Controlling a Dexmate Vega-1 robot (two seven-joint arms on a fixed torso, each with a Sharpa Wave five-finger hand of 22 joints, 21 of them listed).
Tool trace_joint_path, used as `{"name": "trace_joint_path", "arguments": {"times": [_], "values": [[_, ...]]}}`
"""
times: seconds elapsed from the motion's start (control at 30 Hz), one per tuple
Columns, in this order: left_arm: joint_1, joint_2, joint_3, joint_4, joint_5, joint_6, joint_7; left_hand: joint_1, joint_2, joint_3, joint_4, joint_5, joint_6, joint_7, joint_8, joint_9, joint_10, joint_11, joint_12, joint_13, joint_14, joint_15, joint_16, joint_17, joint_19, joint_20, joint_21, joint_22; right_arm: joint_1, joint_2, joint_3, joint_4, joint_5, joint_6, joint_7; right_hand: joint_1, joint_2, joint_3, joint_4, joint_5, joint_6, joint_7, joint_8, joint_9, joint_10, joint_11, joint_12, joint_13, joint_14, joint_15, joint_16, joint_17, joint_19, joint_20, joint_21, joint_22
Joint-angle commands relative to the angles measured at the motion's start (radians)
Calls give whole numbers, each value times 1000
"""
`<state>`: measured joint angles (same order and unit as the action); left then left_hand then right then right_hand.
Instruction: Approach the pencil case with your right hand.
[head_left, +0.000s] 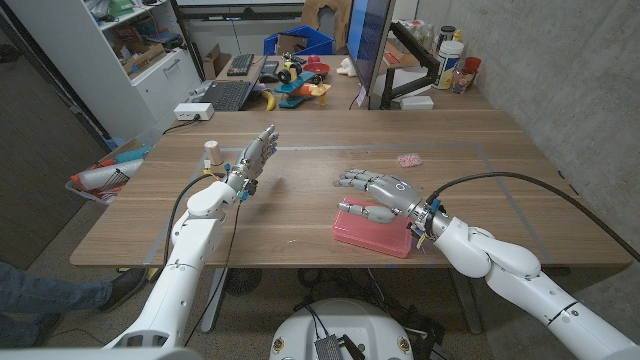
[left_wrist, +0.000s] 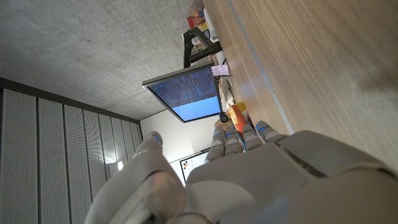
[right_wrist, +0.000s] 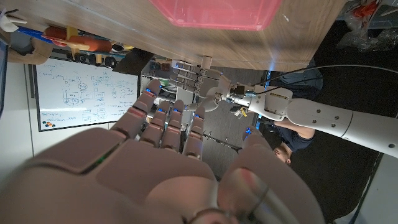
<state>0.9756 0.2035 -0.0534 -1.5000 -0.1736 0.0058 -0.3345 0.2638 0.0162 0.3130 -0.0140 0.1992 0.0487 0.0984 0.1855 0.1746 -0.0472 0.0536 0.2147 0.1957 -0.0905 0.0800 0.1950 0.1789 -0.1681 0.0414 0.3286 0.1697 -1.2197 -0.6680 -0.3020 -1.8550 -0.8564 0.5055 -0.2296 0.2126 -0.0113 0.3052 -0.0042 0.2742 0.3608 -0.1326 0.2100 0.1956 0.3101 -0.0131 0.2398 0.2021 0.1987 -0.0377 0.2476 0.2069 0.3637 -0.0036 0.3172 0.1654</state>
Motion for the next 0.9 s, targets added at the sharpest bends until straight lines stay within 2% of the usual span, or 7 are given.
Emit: {"name": "trace_joint_path", "arguments": {"times": [0.03,0.9], "values": [[3,1,-4,2,-1,0,3,-2,8,2,-3,-1,8,1,4,5,3,1,-2,1,-8,1,-5,3,-2,1,-8,5,5,-18,-21,-2,-8,-24,4,3,5,1,-9,9,-2,-1,-7,1,20,-5,4,2,13,-10,-1,3,13,0,-7,3],[-5,4,4,-11,8,20,10,-3,11,0,-5,-1,10,1,4,5,3,-1,-2,1,-8,0,-5,3,0,5,-17,6,12,-35,-39,15,9,-39,13,5,11,3,-14,12,-12,-7,-10,0,54,-5,5,-1,24,-11,-3,3,23,-1,-22,3]]}}
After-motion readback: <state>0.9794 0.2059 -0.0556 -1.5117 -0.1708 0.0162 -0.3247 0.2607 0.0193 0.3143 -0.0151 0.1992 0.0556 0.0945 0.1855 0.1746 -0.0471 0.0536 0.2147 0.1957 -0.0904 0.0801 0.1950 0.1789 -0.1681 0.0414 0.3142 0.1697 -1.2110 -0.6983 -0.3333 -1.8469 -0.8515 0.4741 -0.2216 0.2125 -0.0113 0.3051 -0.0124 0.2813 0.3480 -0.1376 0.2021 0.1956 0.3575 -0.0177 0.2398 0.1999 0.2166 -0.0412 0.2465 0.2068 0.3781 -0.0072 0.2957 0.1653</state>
